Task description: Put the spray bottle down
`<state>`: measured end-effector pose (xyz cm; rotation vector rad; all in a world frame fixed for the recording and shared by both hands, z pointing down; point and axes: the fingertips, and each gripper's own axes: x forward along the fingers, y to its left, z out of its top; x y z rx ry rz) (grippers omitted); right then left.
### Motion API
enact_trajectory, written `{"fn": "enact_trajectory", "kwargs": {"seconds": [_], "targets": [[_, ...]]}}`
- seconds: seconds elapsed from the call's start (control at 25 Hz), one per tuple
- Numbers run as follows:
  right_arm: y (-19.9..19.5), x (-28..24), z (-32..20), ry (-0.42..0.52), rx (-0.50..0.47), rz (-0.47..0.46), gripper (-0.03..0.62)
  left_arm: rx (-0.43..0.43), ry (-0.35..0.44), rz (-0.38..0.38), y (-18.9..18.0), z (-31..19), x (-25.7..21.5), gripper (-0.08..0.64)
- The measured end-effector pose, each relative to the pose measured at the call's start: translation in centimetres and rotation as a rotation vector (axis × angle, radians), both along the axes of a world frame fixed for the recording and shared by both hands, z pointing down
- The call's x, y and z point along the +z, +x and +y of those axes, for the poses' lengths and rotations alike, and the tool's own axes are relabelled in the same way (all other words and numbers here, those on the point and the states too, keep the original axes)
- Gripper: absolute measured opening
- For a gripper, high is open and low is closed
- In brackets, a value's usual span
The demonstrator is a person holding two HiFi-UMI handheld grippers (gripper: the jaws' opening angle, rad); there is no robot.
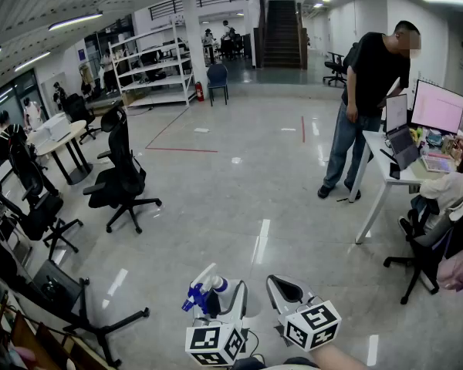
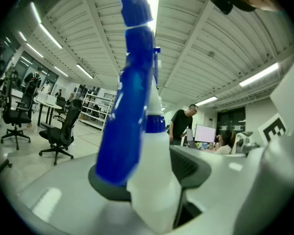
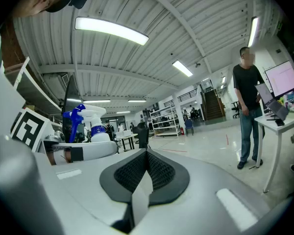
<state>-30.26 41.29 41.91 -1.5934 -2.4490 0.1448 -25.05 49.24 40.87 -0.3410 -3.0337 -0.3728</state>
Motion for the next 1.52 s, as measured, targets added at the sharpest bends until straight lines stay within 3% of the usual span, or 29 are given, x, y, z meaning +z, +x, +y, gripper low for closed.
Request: {"fn": "enact_trajectory", "kwargs": {"seconds": [0.28, 0.64, 0.88, 1.12, 1.32, 1.52], "targets": [[-2.4, 0.6, -1.6, -0.001, 0.111, -0.015, -0.002, 0.106, -0.080, 0.014, -3.0, -1.3, 0.4, 0.236], [-5.7, 1.3, -12.7, 0.014, 0.463, -0.019, -0.002, 0.446, -0.075, 0.007, -9.1, -11.0, 1.0, 0.236], [-5.4, 1.1, -24.8, 0.039, 0.738, -0.045, -0.002, 0.705, -0.088, 0.002, -11.6, -22.4, 1.2, 0.236], [-3.1, -0.2, -39.0, 0.064, 1.008, -0.081, -0.002, 0.942, -0.103, -0.016, -11.6, -36.2, 0.7, 0.236], [1.9, -1.5, -51.1, 0.087, 1.243, -0.109, -0.002, 1.179, -0.086, -0.044, -8.7, -49.8, 0.0, 0.236], [9.3, -1.1, -62.0, 0.127, 1.479, -0.103, -0.002, 1.423, -0.070, -0.051, -3.0, -62.6, 0.4, 0.236]]}}
